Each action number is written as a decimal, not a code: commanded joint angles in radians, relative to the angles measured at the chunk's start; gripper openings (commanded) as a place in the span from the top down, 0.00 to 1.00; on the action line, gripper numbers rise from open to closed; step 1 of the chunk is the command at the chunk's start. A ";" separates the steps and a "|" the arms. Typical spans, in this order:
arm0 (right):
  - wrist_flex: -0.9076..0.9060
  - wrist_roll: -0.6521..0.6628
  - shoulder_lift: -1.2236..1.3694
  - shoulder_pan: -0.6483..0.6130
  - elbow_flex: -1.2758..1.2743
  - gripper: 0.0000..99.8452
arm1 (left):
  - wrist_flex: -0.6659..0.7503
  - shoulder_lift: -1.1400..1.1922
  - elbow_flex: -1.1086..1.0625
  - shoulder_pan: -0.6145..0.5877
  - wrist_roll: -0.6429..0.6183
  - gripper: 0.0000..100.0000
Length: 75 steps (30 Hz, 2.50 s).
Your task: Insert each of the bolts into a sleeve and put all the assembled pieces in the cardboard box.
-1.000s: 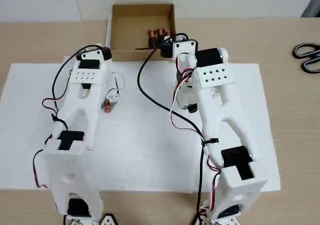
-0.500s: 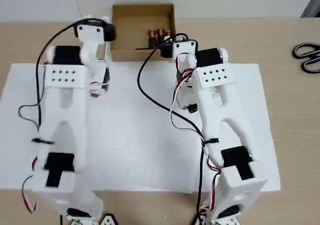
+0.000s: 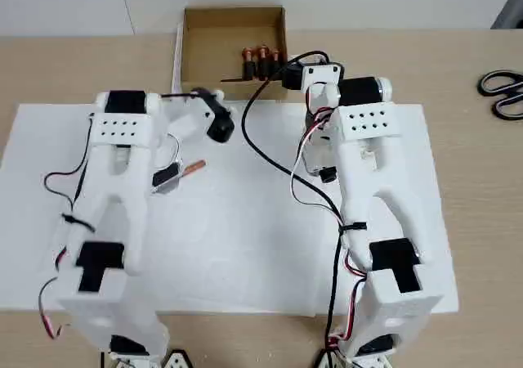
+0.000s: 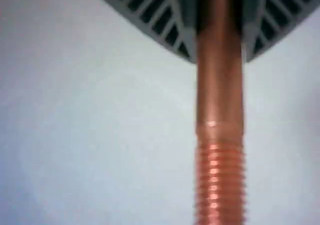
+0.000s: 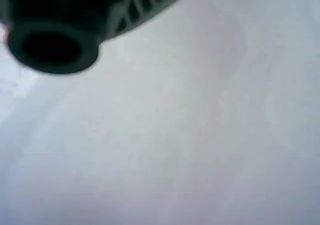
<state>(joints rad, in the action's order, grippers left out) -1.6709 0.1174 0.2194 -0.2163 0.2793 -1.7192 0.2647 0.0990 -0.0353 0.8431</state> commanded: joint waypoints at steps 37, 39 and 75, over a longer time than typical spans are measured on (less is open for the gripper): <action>-0.012 0.011 -0.070 0.012 0.051 1.00 | -0.034 0.026 0.487 -0.152 -0.617 0.88; -0.012 0.011 -0.070 0.012 0.051 1.00 | -0.034 -0.044 0.484 -0.169 -0.763 0.88; -0.013 0.009 -0.067 0.012 0.051 1.00 | 0.377 -0.137 -0.193 0.002 -2.042 0.88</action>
<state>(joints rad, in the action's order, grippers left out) -1.6709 0.1174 0.2194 -0.2133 0.2793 -1.3617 0.1250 -0.1465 -0.0353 -1.1116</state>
